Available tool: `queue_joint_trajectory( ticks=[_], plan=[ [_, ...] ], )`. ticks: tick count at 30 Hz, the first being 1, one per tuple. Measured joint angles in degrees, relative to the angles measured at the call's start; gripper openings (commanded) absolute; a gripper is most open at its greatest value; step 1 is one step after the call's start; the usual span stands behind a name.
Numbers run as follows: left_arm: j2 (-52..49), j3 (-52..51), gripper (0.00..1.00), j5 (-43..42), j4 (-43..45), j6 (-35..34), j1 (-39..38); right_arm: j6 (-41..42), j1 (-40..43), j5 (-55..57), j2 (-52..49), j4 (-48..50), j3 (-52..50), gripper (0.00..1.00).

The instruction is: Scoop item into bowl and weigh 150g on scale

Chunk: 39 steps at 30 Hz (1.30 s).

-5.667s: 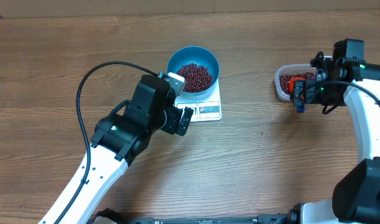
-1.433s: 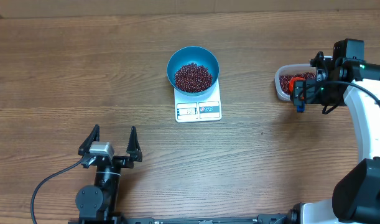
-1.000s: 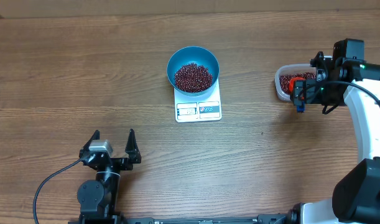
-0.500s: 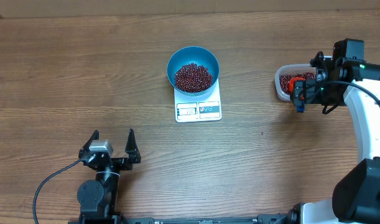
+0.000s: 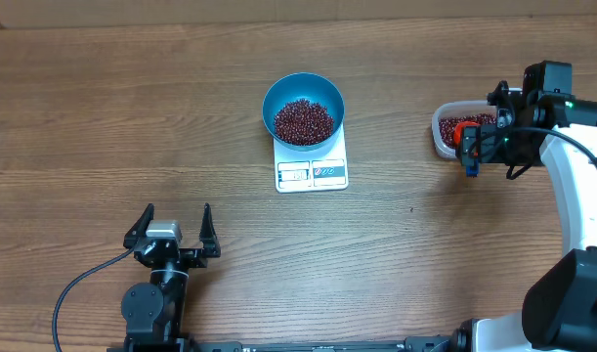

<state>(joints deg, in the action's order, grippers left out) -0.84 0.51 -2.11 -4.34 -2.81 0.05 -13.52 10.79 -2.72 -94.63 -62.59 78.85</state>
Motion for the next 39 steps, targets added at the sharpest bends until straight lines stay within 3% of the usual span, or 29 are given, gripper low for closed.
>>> queue_joint_trajectory(
  ticks=[39],
  plan=[
    [0.0,0.0,1.0,0.0,0.0,1.6,0.0,0.0,0.0,0.0,0.0,0.0,0.0,1.0]
  ],
)
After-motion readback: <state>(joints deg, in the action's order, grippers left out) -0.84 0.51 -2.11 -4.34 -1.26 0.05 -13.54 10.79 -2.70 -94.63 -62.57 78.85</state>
